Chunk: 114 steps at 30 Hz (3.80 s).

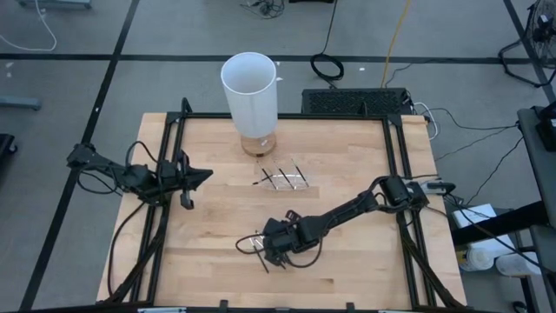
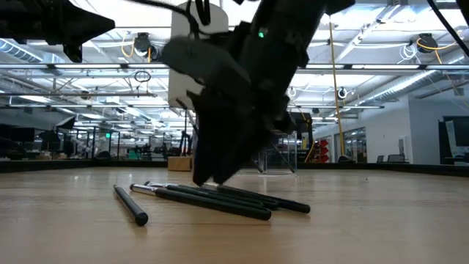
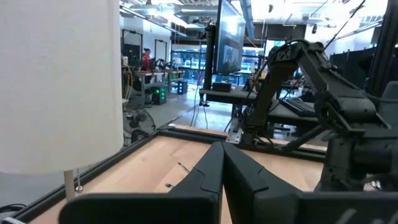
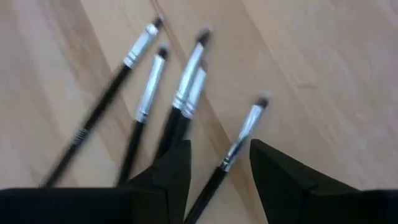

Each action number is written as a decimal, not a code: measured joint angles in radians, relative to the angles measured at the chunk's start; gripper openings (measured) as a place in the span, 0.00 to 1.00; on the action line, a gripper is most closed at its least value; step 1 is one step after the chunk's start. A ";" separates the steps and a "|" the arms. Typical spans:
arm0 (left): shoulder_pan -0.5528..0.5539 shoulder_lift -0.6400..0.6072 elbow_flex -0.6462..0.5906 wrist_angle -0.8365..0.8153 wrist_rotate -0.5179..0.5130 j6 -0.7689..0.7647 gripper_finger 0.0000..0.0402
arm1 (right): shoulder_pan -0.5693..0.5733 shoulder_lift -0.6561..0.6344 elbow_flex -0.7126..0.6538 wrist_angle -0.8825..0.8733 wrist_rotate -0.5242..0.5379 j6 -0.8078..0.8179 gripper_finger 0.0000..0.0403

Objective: Pick & Place Makeup Supplies
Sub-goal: Put the makeup brush into the transparent organizer

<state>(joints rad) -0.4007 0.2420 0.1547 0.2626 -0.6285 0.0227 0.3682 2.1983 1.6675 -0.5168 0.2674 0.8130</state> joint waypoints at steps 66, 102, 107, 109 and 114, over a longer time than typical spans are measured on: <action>0.000 0.000 0.000 0.001 0.000 -0.004 0.03 | 0.047 -0.332 -0.129 0.035 0.235 -0.250 0.00; 0.000 0.000 0.000 0.055 -0.078 0.133 0.03 | -0.230 -0.838 -1.188 1.577 0.041 -0.933 0.00; 0.000 0.000 0.000 0.048 -0.170 0.140 0.02 | -0.299 -0.807 -1.210 1.640 -0.107 -0.931 0.00; 0.000 0.000 0.000 0.012 -0.210 0.140 0.03 | -0.325 -0.804 -1.211 1.654 -0.169 -0.923 0.00; 0.000 0.000 0.000 -0.037 -0.219 0.083 0.02 | -0.400 -0.804 -1.211 1.715 -0.232 -0.909 0.00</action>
<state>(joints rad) -0.4007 0.2420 0.1543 0.2255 -0.8471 0.1053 -0.0317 1.3945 0.4569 1.1979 0.0355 -0.0963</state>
